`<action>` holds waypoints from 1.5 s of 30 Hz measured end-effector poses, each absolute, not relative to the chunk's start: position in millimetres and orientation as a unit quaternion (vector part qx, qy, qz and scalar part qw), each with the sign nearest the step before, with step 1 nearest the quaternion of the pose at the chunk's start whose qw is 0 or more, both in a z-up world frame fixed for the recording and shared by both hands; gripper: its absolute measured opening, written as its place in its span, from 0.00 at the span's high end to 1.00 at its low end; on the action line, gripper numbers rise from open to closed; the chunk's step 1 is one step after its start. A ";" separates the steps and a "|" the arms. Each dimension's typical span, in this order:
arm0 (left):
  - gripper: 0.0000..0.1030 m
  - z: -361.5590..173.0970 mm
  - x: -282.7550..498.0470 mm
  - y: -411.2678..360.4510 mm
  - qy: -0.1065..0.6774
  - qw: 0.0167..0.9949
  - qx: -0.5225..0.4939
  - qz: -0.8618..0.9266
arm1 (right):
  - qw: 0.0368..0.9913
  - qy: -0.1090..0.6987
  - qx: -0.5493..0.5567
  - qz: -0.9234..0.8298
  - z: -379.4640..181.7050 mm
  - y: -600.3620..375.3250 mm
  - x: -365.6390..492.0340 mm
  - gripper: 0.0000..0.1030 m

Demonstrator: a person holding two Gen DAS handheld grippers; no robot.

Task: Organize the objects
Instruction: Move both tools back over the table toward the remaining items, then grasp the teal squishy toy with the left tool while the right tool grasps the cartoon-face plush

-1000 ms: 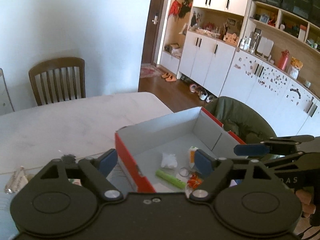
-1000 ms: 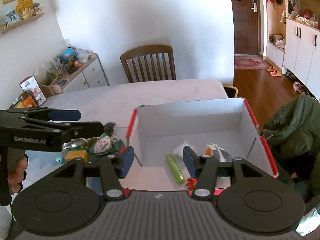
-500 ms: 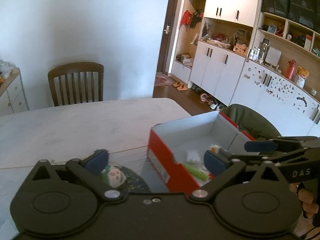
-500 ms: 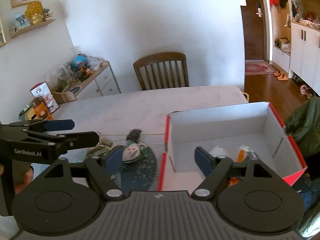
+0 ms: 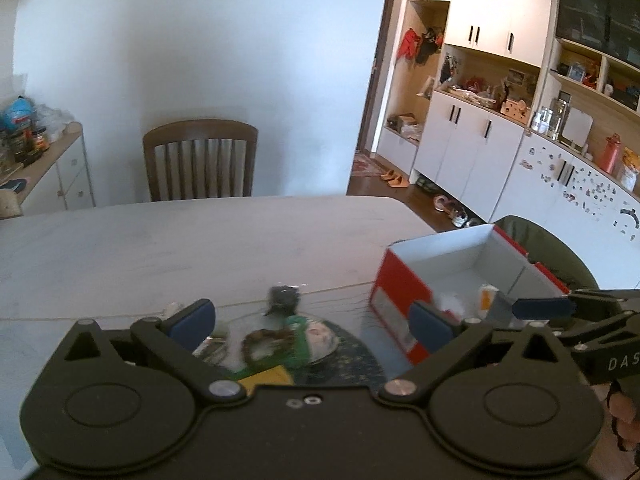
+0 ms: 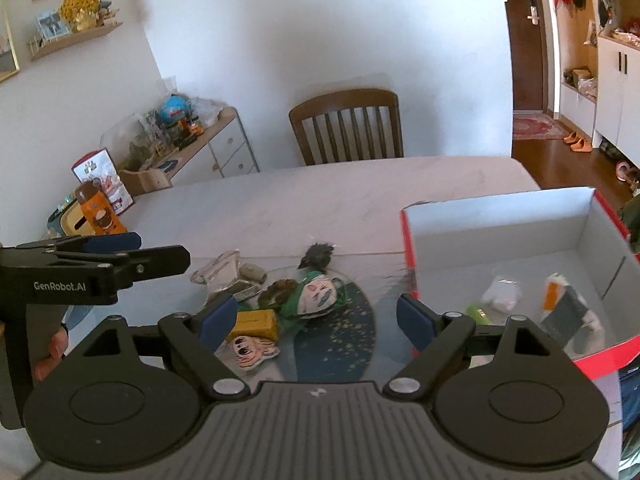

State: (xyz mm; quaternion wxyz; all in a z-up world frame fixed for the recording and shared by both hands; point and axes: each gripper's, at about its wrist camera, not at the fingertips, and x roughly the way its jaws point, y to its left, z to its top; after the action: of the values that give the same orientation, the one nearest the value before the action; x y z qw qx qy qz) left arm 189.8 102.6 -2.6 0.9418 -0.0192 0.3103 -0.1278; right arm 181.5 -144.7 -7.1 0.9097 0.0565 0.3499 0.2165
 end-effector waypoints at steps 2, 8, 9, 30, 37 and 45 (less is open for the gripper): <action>0.00 -7.6 190.3 115.7 0.312 0.943 -0.021 -0.116 | 0.908 0.355 0.053 0.218 -11.4 -133.7 182.7 0.15; 0.00 -31.7 198.7 156.6 0.329 0.942 -0.027 -0.069 | 0.901 0.370 0.035 0.224 -26.9 -100.2 188.9 0.15; 0.00 -36.6 200.8 162.8 0.332 0.941 -0.025 -0.061 | 0.899 0.374 0.030 0.226 -30.1 -94.5 190.1 0.15; 0.01 -129.8 229.6 208.6 0.413 0.909 -0.014 -0.059 | 0.856 0.439 -0.063 0.267 -105.6 -16.6 221.0 0.15; 0.04 -149.2 234.0 210.0 0.430 0.901 -0.010 -0.065 | 0.842 0.460 -0.071 0.273 -126.8 -3.0 231.7 0.15; 0.18 -156.8 235.2 208.9 0.430 0.900 -0.003 -0.075 | 0.833 0.472 -0.069 0.282 -138.9 6.1 237.7 0.21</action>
State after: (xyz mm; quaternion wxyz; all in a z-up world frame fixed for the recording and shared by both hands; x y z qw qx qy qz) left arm 235.2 208.9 -156.8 0.8995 -0.0026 0.4304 -0.0747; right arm 237.7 6.1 -138.9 0.8325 -0.0689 0.4717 0.2822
